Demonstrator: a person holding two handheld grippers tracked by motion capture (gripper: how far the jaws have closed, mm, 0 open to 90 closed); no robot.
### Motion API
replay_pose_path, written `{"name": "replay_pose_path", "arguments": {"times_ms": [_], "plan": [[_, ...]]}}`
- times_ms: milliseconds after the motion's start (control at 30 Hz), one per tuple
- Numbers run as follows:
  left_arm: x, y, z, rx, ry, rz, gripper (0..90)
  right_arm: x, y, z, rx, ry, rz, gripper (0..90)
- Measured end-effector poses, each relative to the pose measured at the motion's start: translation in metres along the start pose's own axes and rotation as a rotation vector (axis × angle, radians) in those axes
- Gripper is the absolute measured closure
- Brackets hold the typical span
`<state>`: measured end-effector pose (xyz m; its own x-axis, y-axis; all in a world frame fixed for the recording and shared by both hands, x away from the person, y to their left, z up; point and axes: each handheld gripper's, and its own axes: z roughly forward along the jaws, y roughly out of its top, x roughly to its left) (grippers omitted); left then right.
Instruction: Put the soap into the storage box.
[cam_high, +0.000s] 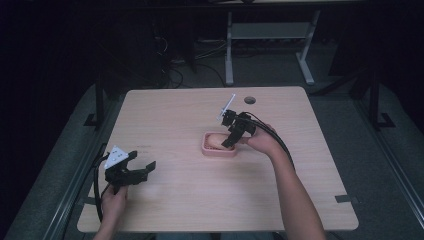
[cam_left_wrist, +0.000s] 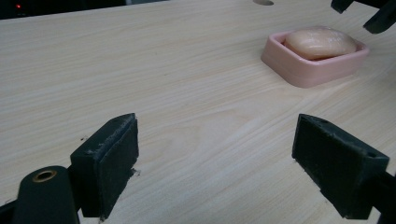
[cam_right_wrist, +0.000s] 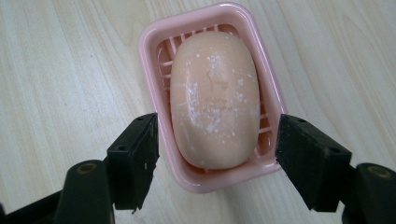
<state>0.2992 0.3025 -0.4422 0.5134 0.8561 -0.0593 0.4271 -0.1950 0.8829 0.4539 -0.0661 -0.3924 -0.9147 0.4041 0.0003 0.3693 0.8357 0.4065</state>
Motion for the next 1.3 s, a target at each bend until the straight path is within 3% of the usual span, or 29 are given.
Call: {"name": "replay_pose_path", "arguments": {"times_ms": [367,667,1300], "plan": [[0.001,0.000,0.000,0.002,0.004,-0.001,14.3,-0.001,-0.006,-0.007,-0.006,-0.003,0.012,29.2],[0.001,0.000,0.000,0.005,0.005,-0.001,14.3,-0.001,-0.012,-0.007,0.023,-0.001,0.021,28.2],[0.001,-0.001,0.000,0.005,0.007,-0.001,14.3,-0.003,-0.036,-0.017,0.005,-0.003,0.062,28.1]]}}
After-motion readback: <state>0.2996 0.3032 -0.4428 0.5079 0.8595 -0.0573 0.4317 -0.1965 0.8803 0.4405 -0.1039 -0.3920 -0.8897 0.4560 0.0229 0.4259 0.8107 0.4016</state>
